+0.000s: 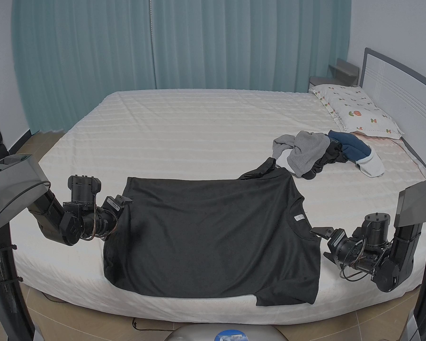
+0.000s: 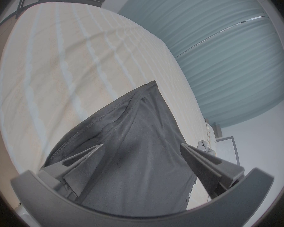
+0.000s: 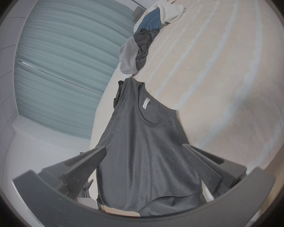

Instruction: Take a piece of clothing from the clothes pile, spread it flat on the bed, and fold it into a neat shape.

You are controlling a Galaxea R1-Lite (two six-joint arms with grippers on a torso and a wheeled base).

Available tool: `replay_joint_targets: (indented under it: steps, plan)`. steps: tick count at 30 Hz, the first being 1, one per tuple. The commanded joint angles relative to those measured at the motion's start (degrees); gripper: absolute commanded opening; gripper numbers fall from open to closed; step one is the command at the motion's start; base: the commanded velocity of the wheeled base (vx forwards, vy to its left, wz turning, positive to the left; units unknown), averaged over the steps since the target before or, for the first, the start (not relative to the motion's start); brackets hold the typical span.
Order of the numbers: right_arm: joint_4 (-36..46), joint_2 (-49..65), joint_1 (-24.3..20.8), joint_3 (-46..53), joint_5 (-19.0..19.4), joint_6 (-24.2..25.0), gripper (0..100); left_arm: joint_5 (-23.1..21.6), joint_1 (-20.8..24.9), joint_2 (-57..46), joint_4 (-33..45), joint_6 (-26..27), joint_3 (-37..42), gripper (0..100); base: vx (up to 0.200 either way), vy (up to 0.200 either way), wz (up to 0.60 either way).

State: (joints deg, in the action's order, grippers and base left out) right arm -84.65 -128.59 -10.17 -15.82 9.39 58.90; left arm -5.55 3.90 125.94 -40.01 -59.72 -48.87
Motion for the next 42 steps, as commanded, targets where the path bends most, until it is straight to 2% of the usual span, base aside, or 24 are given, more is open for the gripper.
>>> replay_joint_targets:
  steps: [1,11,14,22,30,35,42]
  plan:
    - [0.01,-0.44,-0.03,1.06,0.02,0.07,100,0.01,0.41,-0.08,-0.24,0.13,0.62,100,0.000,0.000,0.00]
    - [-3.94,-2.81,-0.38,2.20,-0.16,-0.02,100,0.10,1.11,-0.78,0.02,0.04,0.62,100,0.000,0.000,0.00]
    - [-4.82,-3.07,-0.91,2.82,-0.51,-0.19,100,0.19,1.28,-4.83,0.20,0.57,1.59,100,0.000,0.000,0.00]
    - [-4.82,-3.07,-1.52,3.26,-0.51,-0.28,100,0.19,0.76,-6.32,7.67,12.52,2.11,100,0.000,0.000,0.00]
    - [-4.82,-3.34,-1.61,3.34,-0.51,-0.37,100,-0.34,-2.32,-4.39,7.23,17.27,9.15,100,0.000,0.000,0.00]
    - [-4.82,-3.34,-1.61,3.52,-0.51,-0.37,100,-0.96,-3.99,-2.45,4.24,20.00,10.73,100,0.000,0.000,0.00]
    - [-4.82,-3.43,-1.61,3.52,-0.51,-0.37,100,-0.43,-4.08,-4.39,3.71,22.02,15.91,100,0.000,0.000,0.00]
